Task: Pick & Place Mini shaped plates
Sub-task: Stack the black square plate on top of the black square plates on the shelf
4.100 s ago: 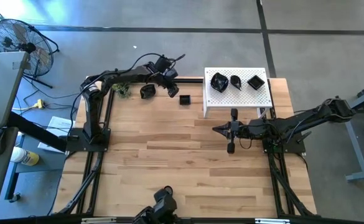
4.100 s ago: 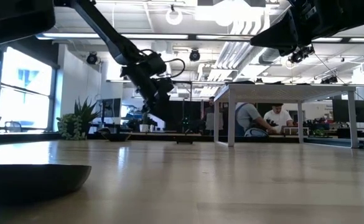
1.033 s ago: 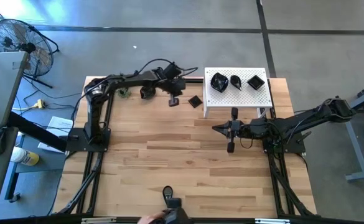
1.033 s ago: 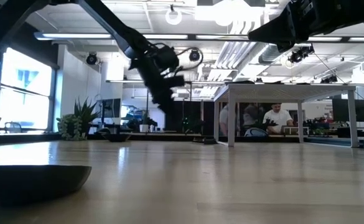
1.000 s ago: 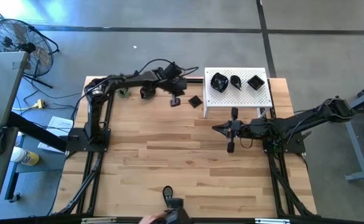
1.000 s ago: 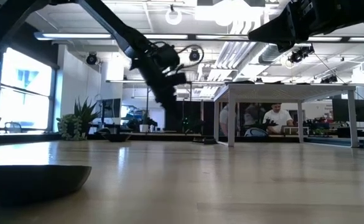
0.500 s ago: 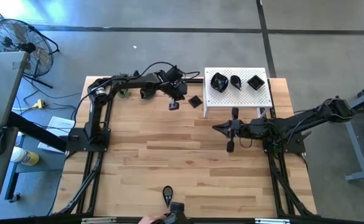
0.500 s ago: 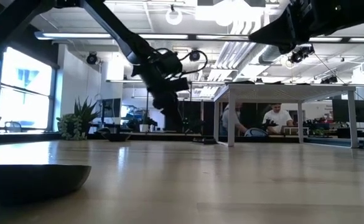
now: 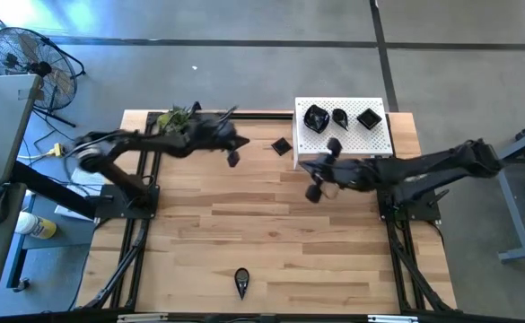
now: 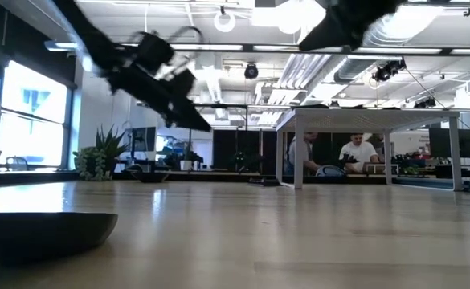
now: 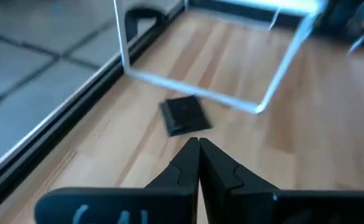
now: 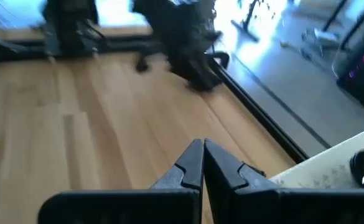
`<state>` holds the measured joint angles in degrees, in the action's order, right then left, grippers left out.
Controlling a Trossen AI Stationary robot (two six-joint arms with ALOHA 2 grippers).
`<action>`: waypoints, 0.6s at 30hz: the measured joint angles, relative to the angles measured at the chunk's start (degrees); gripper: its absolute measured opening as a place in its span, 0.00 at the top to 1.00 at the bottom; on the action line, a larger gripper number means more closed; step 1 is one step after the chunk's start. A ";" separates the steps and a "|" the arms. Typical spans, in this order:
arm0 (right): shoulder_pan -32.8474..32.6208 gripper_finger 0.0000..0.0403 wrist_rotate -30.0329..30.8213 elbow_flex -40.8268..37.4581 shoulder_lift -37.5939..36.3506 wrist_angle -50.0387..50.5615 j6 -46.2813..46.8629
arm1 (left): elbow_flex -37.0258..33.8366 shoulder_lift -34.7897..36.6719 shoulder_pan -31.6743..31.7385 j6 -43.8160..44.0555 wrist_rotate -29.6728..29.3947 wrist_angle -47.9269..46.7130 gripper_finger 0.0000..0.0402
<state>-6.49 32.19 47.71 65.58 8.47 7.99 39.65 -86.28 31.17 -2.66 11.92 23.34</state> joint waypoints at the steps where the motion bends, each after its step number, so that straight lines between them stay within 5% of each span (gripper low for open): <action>1: 1.53 1.00 -1.10 3.29 2.12 2.56 0.31 | -3.03 2.30 -0.64 1.06 -0.33 3.06 1.00; 10: 15.70 1.00 -16.22 33.73 24.04 26.24 -4.58 | -20.60 21.24 -7.02 2.99 -9.98 16.36 1.00; 18: 21.69 0.93 -22.28 57.23 44.31 44.57 -21.88 | -26.59 31.99 -8.31 1.85 -11.31 16.85 1.00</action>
<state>15.20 9.90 104.94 109.89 53.04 -13.88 13.06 -54.28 22.85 -0.81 0.61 40.19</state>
